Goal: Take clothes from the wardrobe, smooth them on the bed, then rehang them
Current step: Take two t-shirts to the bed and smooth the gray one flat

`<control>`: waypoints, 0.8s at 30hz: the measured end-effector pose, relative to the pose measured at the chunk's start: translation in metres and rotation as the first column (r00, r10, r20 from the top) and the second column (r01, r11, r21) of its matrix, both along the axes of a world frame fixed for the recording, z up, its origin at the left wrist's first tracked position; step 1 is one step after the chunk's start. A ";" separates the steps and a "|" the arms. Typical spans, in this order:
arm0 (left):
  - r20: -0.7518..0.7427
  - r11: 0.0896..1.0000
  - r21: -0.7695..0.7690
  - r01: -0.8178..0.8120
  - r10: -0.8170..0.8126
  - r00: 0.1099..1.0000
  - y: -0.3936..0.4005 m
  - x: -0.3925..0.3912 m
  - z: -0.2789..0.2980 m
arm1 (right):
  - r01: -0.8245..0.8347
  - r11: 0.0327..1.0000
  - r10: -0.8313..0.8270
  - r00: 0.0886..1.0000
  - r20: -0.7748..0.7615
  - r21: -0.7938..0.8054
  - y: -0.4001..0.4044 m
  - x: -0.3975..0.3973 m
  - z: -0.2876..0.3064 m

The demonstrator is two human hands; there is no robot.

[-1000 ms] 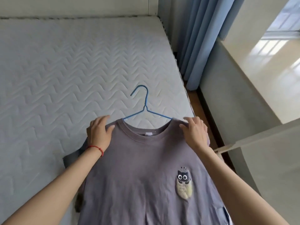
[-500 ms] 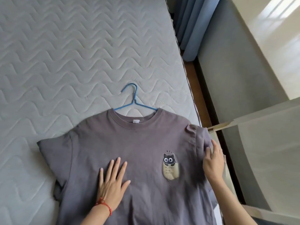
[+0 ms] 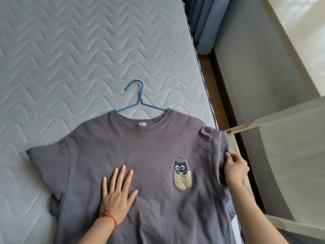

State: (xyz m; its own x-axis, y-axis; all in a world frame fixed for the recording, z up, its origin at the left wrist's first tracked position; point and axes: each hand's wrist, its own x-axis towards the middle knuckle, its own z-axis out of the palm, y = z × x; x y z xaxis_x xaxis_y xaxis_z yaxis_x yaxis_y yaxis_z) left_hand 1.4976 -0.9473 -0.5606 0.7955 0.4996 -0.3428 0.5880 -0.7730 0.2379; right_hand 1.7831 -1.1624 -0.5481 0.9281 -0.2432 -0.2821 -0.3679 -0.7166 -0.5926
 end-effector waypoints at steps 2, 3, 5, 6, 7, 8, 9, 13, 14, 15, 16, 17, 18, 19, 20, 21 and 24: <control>-0.002 1.000 0.005 0.003 -0.003 1.000 0.000 0.000 -0.001 | 0.069 0.995 -0.065 0.996 0.057 -0.066 -0.009 0.001 0.005; 0.006 1.000 0.012 0.003 -0.003 1.000 0.000 0.000 -0.002 | 0.107 0.989 -0.098 0.992 0.084 -0.101 -0.015 0.004 0.009; 0.017 1.000 0.019 0.002 -0.002 1.000 0.001 -0.001 -0.003 | 0.192 0.970 -0.175 0.978 0.116 -0.152 -0.029 0.010 0.019; 0.020 1.000 0.023 0.002 -0.002 1.000 0.001 -0.001 -0.004 | 0.212 0.962 -0.194 0.974 0.119 -0.173 -0.035 0.012 0.022; 0.024 1.000 0.028 0.003 -0.003 1.000 0.001 -0.002 -0.006 | 0.196 0.960 -0.173 0.977 0.125 -0.201 -0.038 0.012 0.024; 0.026 0.999 0.032 0.002 -0.003 1.000 0.001 -0.002 -0.007 | 0.140 0.963 -0.109 0.984 0.140 -0.232 -0.037 0.009 0.027; 0.027 0.999 0.036 0.001 -0.002 1.000 0.001 -0.002 -0.007 | 0.049 0.966 -0.007 0.986 0.167 -0.252 -0.031 0.004 0.029; -0.002 0.997 0.075 -0.003 0.003 1.000 0.001 -0.003 -0.006 | -0.399 0.881 0.460 0.850 0.258 -0.255 0.025 -0.042 0.028; -0.025 0.997 0.075 -0.005 0.007 1.000 0.001 -0.003 -0.005 | -0.501 0.824 0.560 0.790 0.250 -0.265 0.042 -0.058 0.024; -0.054 0.998 0.069 -0.007 0.011 0.999 0.001 -0.003 -0.003 | -0.586 0.762 0.644 0.729 0.232 -0.275 0.059 -0.074 0.021; -0.079 0.998 0.064 -0.008 0.013 0.997 0.000 -0.002 -0.001 | -0.651 0.703 0.709 0.674 0.210 -0.285 0.076 -0.091 0.017; -0.097 0.998 0.061 -0.006 0.012 0.995 0.000 -0.002 0.001 | -0.699 0.652 0.757 0.625 0.191 -0.296 0.091 -0.106 0.012; -0.104 0.998 0.061 0.000 0.007 0.995 0.001 -0.003 0.003 | -0.733 0.608 0.792 0.585 0.174 -0.305 0.104 -0.121 0.007; -0.103 0.998 0.060 0.011 -0.005 0.995 0.004 -0.004 0.005 | -0.759 0.573 0.818 0.554 0.156 -0.309 0.114 -0.133 0.001; -0.085 0.997 0.066 0.027 -0.022 0.996 0.007 -0.005 0.007 | -0.776 0.550 0.833 0.536 0.137 -0.311 0.121 -0.143 -0.004; -0.051 0.996 0.076 0.035 -0.031 0.998 0.012 -0.007 0.010 | -0.782 0.538 0.840 0.529 0.121 -0.316 0.125 -0.149 -0.008; 0.126 0.989 0.118 -0.087 0.072 0.989 0.033 -0.016 0.019 | -0.763 0.529 0.839 0.535 0.096 -0.370 0.126 -0.154 -0.019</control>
State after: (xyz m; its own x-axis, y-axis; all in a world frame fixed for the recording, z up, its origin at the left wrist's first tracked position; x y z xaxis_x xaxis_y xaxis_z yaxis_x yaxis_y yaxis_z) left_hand 1.4815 -0.9140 -0.5416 0.7833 0.5954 -0.1786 0.6216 -0.7525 0.2177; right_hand 1.6292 -1.0365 -0.5671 0.7843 0.6150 -0.0814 0.5645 -0.7620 -0.3174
